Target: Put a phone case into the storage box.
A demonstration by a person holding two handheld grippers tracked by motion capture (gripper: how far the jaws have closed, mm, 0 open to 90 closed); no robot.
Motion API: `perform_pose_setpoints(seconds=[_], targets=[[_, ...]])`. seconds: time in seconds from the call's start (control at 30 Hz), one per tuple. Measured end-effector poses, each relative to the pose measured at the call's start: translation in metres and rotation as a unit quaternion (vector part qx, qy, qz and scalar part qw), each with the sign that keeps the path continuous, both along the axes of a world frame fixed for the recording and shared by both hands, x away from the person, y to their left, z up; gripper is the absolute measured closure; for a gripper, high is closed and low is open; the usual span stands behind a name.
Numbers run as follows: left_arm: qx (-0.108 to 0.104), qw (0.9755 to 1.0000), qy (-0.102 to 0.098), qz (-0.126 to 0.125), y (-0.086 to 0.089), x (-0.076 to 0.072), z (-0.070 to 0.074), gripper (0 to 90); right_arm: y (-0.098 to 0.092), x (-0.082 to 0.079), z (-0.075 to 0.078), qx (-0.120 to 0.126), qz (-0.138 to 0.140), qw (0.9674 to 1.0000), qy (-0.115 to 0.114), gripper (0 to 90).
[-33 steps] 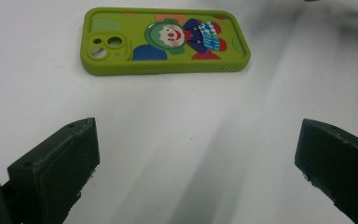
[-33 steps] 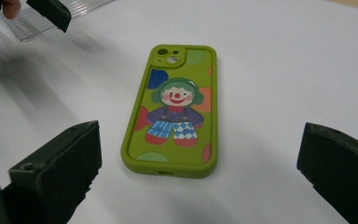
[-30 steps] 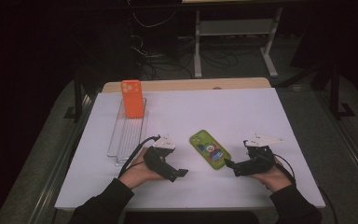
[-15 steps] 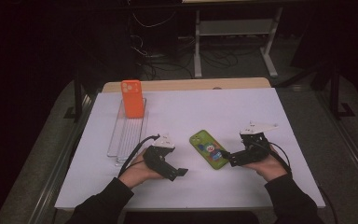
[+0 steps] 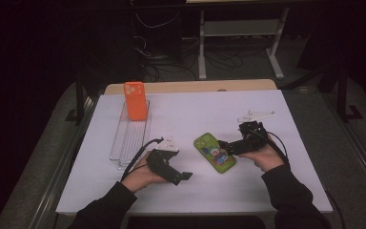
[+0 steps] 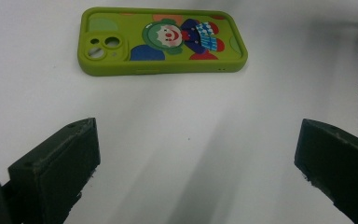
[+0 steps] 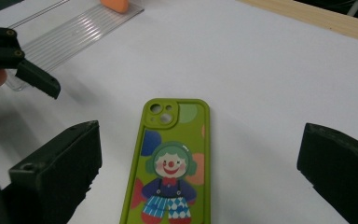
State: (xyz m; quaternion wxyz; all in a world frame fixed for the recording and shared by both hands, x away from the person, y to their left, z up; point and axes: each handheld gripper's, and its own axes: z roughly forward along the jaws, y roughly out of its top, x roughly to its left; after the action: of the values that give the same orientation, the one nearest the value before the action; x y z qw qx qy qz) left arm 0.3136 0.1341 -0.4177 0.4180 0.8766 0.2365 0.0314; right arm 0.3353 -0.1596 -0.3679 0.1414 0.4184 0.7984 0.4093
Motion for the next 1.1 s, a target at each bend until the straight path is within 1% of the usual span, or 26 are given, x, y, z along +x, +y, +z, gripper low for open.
perform_pose_setpoints(seconds=[0.07,0.1,0.13,0.2,0.23,0.33,0.4,0.43,0.5,0.57,0.6,0.7,0.73,0.8,0.83,0.93,0.97,1.03,1.1], targets=[[0.001,1.0000,0.003,0.005,0.000,0.000,0.000,0.0,0.001,0.005,0.000,-0.006,-0.003,1.0000,-0.002,0.0],[0.001,1.0000,0.004,0.004,0.001,0.001,0.000,0.0,0.002,0.006,0.000,-0.002,-0.009,1.0000,0.003,0.0],[0.000,1.0000,0.005,0.003,0.001,0.001,0.000,0.0,0.002,0.009,0.001,-0.005,-0.009,0.9999,0.002,0.0],[0.000,1.0000,0.004,0.003,0.002,0.001,0.000,0.0,0.005,0.012,0.002,-0.005,-0.013,0.9999,-0.001,0.0],[0.000,1.0000,0.004,0.003,0.001,0.001,0.000,0.0,0.006,0.013,0.003,-0.003,-0.015,0.9999,0.003,0.0],[0.002,1.0000,0.001,0.003,0.001,0.001,0.000,0.0,0.011,0.016,0.004,-0.005,-0.014,0.9999,-0.002,0.0],[0.001,1.0000,0.001,0.003,0.001,0.001,0.000,0.0,0.015,0.016,0.004,-0.010,-0.014,0.9999,0.002,0.0],[0.001,1.0000,0.001,0.003,0.001,0.001,0.001,0.0,0.015,0.017,0.003,-0.016,-0.011,0.9998,0.000,0.0],[0.003,1.0000,0.001,0.002,0.002,0.001,0.001,0.0,0.018,0.017,0.001,-0.018,-0.012,0.9997,0.009,0.0],[0.001,1.0000,0.002,0.005,0.002,0.001,0.000,0.0,0.020,0.018,-0.001,-0.027,-0.006,0.9996,0.008,0.0],[0.001,1.0000,0.002,0.005,0.002,0.001,0.000,0.0,0.022,0.018,-0.002,-0.026,-0.008,0.9995,0.016,0.0],[0.002,1.0000,0.005,0.005,0.001,0.001,0.000,0.0,0.025,0.018,-0.003,-0.033,-0.010,0.9990,0.027,0.0],[0.001,1.0000,0.007,0.006,0.001,0.001,0.000,0.0,0.026,0.019,-0.004,-0.037,-0.007,0.9989,0.027,0.0],[0.002,0.9999,0.009,0.007,0.001,0.001,0.000,0.0,0.029,0.019,-0.007,-0.045,-0.008,0.9982,0.039,0.0],[0.002,0.9999,0.008,0.007,0.001,0.001,0.000,0.0,0.029,0.020,-0.008,-0.052,-0.006,0.9980,0.037,0.0],[0.002,0.9999,0.009,0.009,0.001,0.001,0.000,0.0,0.033,0.020,-0.013,-0.059,-0.008,0.9967,0.055,0.0],[0.004,0.9999,0.008,0.010,0.002,0.001,0.000,0.0,0.033,0.021,-0.014,-0.064,-0.005,0.9965,0.053,0.0],[0.004,0.9999,0.007,0.010,0.002,0.001,-0.001,0.0,0.036,0.021,-0.018,-0.074,-0.008,0.9949,0.067,0.0],[0.003,0.9999,0.008,0.011,0.002,0.001,-0.001,0.0,0.037,0.022,-0.022,-0.082,-0.001,0.9943,0.068,0.0]])
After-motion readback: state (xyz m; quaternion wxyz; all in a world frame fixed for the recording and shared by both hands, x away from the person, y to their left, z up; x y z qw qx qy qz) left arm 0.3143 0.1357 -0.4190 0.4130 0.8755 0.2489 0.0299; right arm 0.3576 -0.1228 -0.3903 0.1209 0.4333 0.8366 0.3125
